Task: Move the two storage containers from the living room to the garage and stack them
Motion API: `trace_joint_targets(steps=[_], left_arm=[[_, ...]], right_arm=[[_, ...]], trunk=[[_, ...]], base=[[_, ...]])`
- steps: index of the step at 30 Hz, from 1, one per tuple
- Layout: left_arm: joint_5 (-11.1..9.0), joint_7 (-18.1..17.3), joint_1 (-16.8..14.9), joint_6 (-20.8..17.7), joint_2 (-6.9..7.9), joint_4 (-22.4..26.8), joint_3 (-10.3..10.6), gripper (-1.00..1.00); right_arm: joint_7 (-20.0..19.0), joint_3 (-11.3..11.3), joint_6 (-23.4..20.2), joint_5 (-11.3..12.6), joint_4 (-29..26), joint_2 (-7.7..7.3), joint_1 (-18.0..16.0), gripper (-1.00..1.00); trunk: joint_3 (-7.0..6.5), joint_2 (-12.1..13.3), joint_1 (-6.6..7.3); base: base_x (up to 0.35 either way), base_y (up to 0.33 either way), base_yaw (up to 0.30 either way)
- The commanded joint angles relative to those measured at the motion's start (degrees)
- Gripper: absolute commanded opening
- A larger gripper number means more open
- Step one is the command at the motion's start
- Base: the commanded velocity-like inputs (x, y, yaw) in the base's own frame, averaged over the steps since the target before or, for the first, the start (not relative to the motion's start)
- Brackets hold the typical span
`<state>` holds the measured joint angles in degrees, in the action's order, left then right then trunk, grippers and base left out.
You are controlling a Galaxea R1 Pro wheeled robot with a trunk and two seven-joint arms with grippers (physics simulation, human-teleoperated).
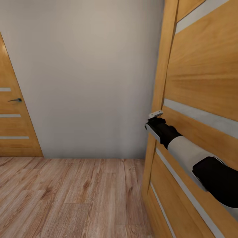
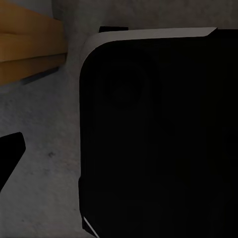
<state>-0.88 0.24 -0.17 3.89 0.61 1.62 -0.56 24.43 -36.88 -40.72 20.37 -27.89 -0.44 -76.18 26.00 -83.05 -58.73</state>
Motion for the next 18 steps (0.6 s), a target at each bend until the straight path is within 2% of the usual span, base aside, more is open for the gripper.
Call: trace_joint_targets(steps=[1,5,12,18], left_arm=[[-0.1,0.0,0.0,0.2,-0.02,0.0,-0.1,1.0],[-0.1,0.0,0.0,0.2,-0.02,0.0,-0.1,1.0],[-0.1,0.0,0.0,0.2,-0.04,0.0,-0.1,1.0],[-0.1,0.0,0.0,0.2,-0.07,0.0,-0.1,1.0]], right_arm=[[0.6,-0.3,-0.6,-0.1,0.1,-0.11,-0.1,1.0],[0.6,-0.3,0.0,-0.1,2.7,-0.17,-0.1,1.0],[0.1,-0.3,0.2,0.0,3.6,-2.85,-0.1,1.0],[-0.1,-0.2,0.3,0.0,3.6,-3.82,-0.1,1.0]], trunk=[[0.07,0.0,0.0],[0.07,0.0,0.0],[0.07,0.0,0.0],[0.07,0.0,0.0]], base=[[0.0,0.0,0.0],[0.0,0.0,0.0],[0.0,0.0,0.0],[0.0,0.0,0.0]])
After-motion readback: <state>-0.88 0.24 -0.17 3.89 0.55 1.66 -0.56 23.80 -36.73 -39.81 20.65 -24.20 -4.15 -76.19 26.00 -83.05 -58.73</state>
